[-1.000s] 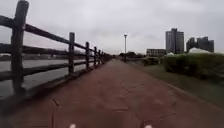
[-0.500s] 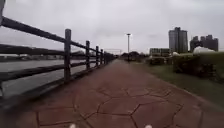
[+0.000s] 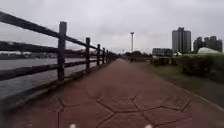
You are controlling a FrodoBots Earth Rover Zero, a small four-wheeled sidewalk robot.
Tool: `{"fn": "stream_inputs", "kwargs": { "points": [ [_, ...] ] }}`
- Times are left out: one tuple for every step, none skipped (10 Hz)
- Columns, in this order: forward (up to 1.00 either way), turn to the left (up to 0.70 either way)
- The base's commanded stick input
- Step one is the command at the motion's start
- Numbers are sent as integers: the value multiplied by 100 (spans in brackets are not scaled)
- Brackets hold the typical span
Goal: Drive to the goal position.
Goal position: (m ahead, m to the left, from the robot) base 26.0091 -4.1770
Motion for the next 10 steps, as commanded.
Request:
{"fn": "stream_inputs", "kwargs": {
  "points": [
    [100,-40],
    [100,-23],
    [100,0],
    [100,0],
    [100,0],
    [100,0],
    [100,0],
    [100,0],
    [100,0],
    [100,0]
  ]
}}
